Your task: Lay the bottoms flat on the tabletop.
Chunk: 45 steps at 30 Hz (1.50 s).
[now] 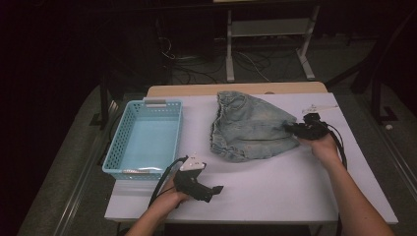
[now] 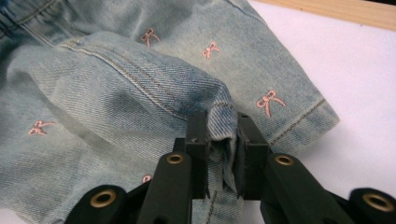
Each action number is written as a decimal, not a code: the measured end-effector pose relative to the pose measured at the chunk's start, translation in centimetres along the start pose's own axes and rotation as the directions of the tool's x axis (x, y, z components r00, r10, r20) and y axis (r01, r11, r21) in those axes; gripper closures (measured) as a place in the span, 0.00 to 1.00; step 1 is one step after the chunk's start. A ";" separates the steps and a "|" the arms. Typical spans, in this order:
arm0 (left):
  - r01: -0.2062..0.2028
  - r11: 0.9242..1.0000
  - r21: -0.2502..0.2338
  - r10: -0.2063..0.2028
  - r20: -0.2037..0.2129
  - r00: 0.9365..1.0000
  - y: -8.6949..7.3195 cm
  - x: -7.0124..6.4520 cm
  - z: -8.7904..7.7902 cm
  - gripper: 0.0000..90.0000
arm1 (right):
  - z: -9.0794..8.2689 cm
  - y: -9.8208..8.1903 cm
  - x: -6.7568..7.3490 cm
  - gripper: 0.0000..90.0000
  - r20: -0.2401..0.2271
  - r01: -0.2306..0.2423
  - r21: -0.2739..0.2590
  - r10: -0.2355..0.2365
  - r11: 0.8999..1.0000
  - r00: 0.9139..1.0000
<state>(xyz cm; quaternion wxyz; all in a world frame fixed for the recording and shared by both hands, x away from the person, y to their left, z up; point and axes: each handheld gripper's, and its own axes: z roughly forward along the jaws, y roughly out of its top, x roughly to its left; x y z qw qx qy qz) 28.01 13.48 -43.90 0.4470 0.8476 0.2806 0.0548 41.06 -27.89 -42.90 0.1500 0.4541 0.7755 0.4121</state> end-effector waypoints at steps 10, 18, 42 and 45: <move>0.001 1.000 -0.005 -0.001 0.000 1.000 0.0 0.0 0.0 0.00 | -2.4 0.4 0.2 0.60 -0.040 -0.025 -0.055 0.023 0.998 0.999; 0.001 1.000 -0.007 -0.001 -0.001 1.000 0.0 0.0 -0.1 0.00 | -4.6 0.5 1.2 0.48 -0.051 -0.007 -0.075 0.003 0.997 0.999; -0.002 1.000 -0.007 0.002 -0.001 1.000 0.1 -0.1 -0.1 0.00 | -5.4 -3.3 4.8 0.44 -0.100 0.096 0.042 -0.092 0.995 0.991; -0.006 1.000 -0.004 0.006 -0.001 1.000 0.0 -0.1 -0.1 0.00 | -5.1 -3.5 4.2 0.44 -0.087 0.081 0.058 -0.075 0.995 0.993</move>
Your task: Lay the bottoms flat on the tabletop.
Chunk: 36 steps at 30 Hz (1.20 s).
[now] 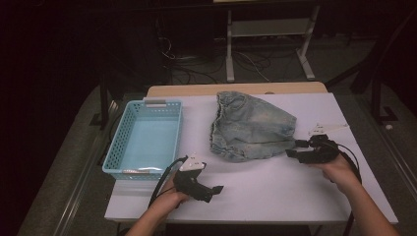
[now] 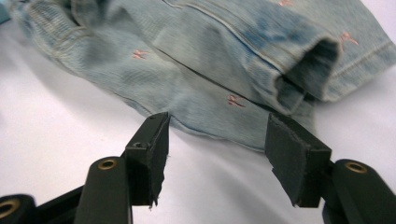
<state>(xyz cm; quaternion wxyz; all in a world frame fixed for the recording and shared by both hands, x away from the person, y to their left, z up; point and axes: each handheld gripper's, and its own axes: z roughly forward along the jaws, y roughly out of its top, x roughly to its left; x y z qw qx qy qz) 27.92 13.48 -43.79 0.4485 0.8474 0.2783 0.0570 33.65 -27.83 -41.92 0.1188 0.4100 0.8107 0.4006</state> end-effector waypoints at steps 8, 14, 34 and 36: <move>0.003 1.000 -0.002 -0.003 0.003 1.000 0.0 0.1 0.1 0.00 | 0.9 -0.6 -2.1 0.41 0.042 -0.035 0.026 0.034 0.999 0.999; 0.003 1.000 0.000 -0.003 0.003 1.000 0.0 0.1 0.1 0.00 | 1.5 -0.9 -3.3 0.39 0.060 -0.054 0.031 0.052 0.998 0.997; 0.003 1.000 0.006 -0.003 0.003 1.000 0.0 0.1 0.2 0.00 | 3.6 -1.0 -3.2 0.64 0.110 0.026 0.076 -0.034 0.997 0.993; 0.003 1.000 0.007 -0.003 0.002 1.000 0.0 0.1 0.3 0.00 | 3.6 -1.0 -3.1 0.69 0.110 0.032 0.077 -0.041 0.996 0.993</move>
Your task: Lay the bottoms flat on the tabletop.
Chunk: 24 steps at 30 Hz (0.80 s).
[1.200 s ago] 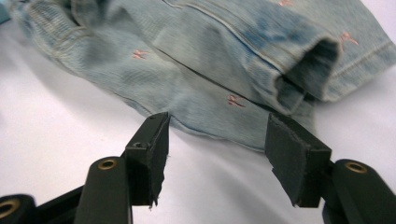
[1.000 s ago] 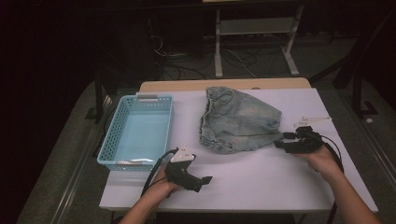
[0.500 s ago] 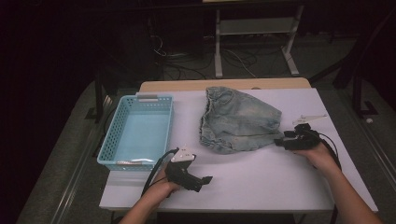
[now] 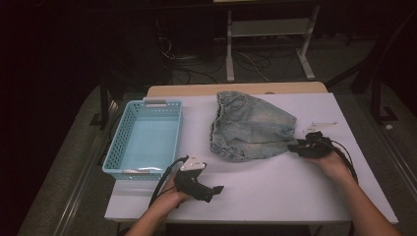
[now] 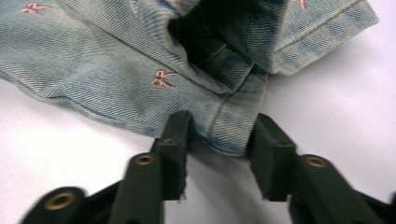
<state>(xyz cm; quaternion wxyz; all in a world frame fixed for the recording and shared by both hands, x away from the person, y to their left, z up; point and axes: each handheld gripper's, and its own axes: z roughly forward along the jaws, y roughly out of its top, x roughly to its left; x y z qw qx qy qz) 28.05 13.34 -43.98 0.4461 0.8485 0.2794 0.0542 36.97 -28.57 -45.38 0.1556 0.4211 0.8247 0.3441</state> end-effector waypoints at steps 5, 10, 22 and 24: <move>0.002 1.000 -0.001 -0.002 0.000 1.000 0.0 0.0 0.1 0.00 | 0.0 0.2 0.4 0.79 0.002 0.030 0.012 -0.030 0.999 1.000; -0.002 1.000 -0.001 0.002 0.001 1.000 0.0 0.0 0.0 0.00 | 0.0 0.4 0.6 0.84 0.000 0.047 0.026 -0.047 0.999 0.999; -0.003 1.000 -0.003 0.003 -0.001 1.000 0.0 0.0 -0.1 0.00 | -0.8 0.8 1.1 0.87 -0.033 0.062 0.035 -0.061 0.997 0.998; -0.003 1.000 -0.003 0.003 -0.002 1.000 0.0 0.0 -0.1 0.00 | -1.0 0.8 1.2 0.87 -0.041 0.067 0.034 -0.065 0.997 0.997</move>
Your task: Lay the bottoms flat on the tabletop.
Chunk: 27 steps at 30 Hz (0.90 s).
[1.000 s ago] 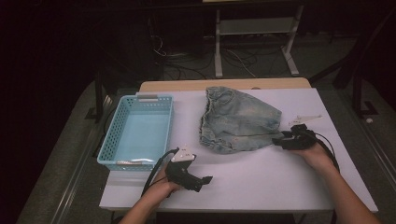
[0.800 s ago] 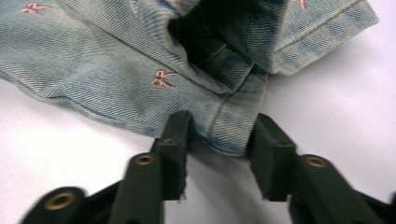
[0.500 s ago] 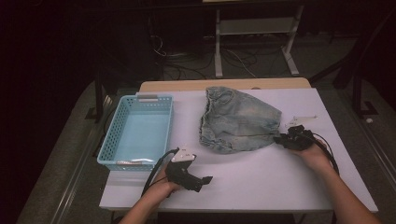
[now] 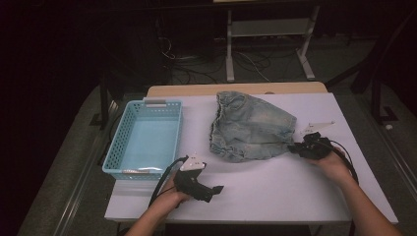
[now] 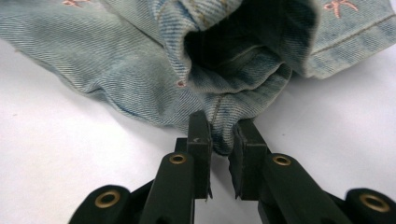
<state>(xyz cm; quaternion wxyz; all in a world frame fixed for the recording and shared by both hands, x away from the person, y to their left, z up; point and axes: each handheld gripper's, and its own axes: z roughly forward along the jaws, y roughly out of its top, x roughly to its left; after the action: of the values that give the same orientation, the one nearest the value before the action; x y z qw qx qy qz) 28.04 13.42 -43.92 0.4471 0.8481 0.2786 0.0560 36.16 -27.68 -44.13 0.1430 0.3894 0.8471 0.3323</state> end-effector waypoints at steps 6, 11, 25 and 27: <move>0.001 1.000 0.001 -0.001 -0.001 1.000 0.0 0.0 0.0 0.00 | -0.3 0.0 0.7 0.87 -0.028 0.015 0.012 -0.014 1.000 1.000; 0.004 1.000 -0.003 -0.004 -0.003 1.000 0.0 0.0 -0.1 0.00 | -0.8 0.0 1.5 0.88 -0.047 0.031 0.017 -0.030 0.999 0.998; 0.009 1.000 -0.008 -0.009 -0.009 1.000 0.0 0.0 -0.2 0.00 | -2.0 -0.8 4.2 0.88 -0.113 0.066 0.025 -0.062 0.998 0.992; 0.007 1.000 -0.006 -0.007 -0.007 1.000 0.0 0.1 -0.2 0.00 | -2.2 -1.1 4.5 0.88 -0.127 0.068 0.025 -0.065 0.997 0.990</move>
<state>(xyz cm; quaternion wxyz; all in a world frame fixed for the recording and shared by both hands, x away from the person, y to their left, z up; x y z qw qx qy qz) 28.04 13.59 -43.80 0.4487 0.8457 0.2829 0.0585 31.50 -25.76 -43.15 0.0946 0.3413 0.8716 0.3388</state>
